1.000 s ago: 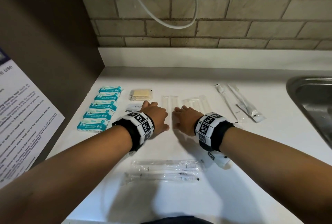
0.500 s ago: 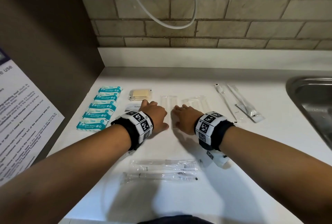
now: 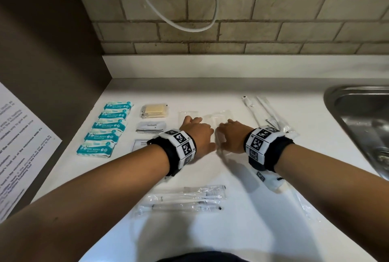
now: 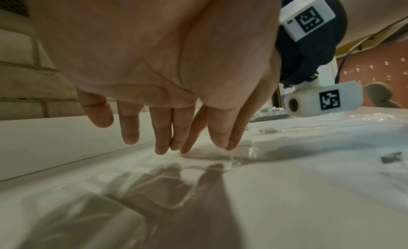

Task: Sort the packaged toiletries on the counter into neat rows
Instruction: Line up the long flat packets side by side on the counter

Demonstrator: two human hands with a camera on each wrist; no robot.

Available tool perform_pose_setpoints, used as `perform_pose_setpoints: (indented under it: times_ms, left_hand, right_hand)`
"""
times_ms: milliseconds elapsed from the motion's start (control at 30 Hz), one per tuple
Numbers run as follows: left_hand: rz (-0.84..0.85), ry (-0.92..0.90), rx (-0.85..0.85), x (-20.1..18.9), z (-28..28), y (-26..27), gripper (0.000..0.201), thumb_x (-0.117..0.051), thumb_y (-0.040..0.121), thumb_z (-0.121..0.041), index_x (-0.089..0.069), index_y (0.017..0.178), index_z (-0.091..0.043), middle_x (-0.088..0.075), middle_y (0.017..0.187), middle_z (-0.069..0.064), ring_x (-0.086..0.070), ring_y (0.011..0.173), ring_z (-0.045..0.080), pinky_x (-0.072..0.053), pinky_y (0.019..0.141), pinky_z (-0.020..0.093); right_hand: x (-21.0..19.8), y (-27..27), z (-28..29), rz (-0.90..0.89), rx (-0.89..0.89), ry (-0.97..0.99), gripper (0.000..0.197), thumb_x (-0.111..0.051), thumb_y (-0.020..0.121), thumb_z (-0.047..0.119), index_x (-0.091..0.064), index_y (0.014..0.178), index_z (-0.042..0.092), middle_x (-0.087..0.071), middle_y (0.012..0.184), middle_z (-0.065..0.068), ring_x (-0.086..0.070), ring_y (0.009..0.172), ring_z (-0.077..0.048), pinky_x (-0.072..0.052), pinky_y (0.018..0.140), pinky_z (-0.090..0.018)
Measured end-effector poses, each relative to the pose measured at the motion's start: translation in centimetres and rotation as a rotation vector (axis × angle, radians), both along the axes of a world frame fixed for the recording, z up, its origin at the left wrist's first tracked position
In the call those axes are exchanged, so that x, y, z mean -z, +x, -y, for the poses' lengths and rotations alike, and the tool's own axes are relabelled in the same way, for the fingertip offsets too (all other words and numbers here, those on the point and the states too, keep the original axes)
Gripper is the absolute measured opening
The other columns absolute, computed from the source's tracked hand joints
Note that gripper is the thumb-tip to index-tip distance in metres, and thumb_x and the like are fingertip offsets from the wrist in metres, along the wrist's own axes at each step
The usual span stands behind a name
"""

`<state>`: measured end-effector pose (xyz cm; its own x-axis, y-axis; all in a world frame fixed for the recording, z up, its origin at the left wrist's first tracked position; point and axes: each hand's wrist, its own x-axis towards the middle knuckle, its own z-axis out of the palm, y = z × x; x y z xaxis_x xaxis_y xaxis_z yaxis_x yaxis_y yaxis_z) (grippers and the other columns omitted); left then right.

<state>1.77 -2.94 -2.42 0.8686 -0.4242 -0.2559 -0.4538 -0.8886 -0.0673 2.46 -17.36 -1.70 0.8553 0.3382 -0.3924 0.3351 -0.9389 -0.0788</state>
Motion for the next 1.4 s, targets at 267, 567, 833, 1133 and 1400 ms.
perform_pose_setpoints:
  times_ms: [267, 567, 833, 1133, 1400]
  left_hand:
    - [-0.009, 0.055, 0.001, 0.8, 0.1, 0.1, 0.058, -0.04, 0.092, -0.061, -0.054, 0.13, -0.02, -0.048, 0.144, -0.006, -0.021, 0.145, 0.028, -0.017, 0.109, 0.047]
    - [-0.051, 0.058, -0.037, 0.6, -0.5, 0.7, 0.047, -0.045, 0.092, -0.056, -0.056, 0.121, -0.02, -0.045, 0.147, -0.007, -0.017, 0.147, 0.027, -0.017, 0.107, 0.046]
    - [-0.063, 0.065, -0.032, 0.6, -0.8, 0.9, 0.048, -0.044, 0.093, -0.055, -0.054, 0.124, -0.02, -0.039, 0.152, -0.008, -0.016, 0.147, 0.027, -0.017, 0.108, 0.047]
    - [-0.063, 0.058, -0.023, 0.5, -0.6, 1.0, 0.048, -0.045, 0.093, -0.055, -0.055, 0.123, -0.019, -0.04, 0.151, -0.008, -0.017, 0.147, 0.027, -0.017, 0.107, 0.047]
    - [-0.056, 0.051, -0.026, 0.1, -0.6, 1.0, 0.045, -0.044, 0.093, -0.055, -0.056, 0.118, -0.02, -0.043, 0.149, -0.008, -0.019, 0.147, 0.026, -0.016, 0.107, 0.048]
  right_hand:
    - [0.3, 0.5, -0.3, 0.009, -0.035, 0.018, 0.039, -0.06, 0.086, 0.028, -0.058, 0.118, 0.006, -0.055, 0.121, -0.01, -0.047, 0.118, -0.03, -0.043, 0.099, -0.044]
    - [0.6, 1.0, -0.3, 0.027, -0.049, 0.06, 0.049, -0.059, 0.086, 0.027, -0.051, 0.129, 0.004, -0.049, 0.135, -0.011, -0.044, 0.124, -0.03, -0.04, 0.101, -0.039]
    - [0.7, 0.9, -0.2, 0.013, -0.065, 0.059, 0.048, -0.056, 0.088, 0.027, -0.05, 0.131, 0.006, -0.045, 0.14, -0.011, -0.041, 0.128, -0.031, -0.038, 0.106, -0.04]
    - [0.7, 1.0, -0.3, 0.026, -0.064, 0.037, 0.051, -0.056, 0.089, 0.029, -0.047, 0.133, 0.006, -0.043, 0.141, -0.011, -0.04, 0.129, -0.031, -0.037, 0.106, -0.04]
    - [0.5, 1.0, 0.0, 0.002, -0.033, 0.073, 0.048, -0.057, 0.089, 0.027, -0.049, 0.131, 0.006, -0.043, 0.14, -0.01, -0.04, 0.129, -0.031, -0.037, 0.104, -0.04]
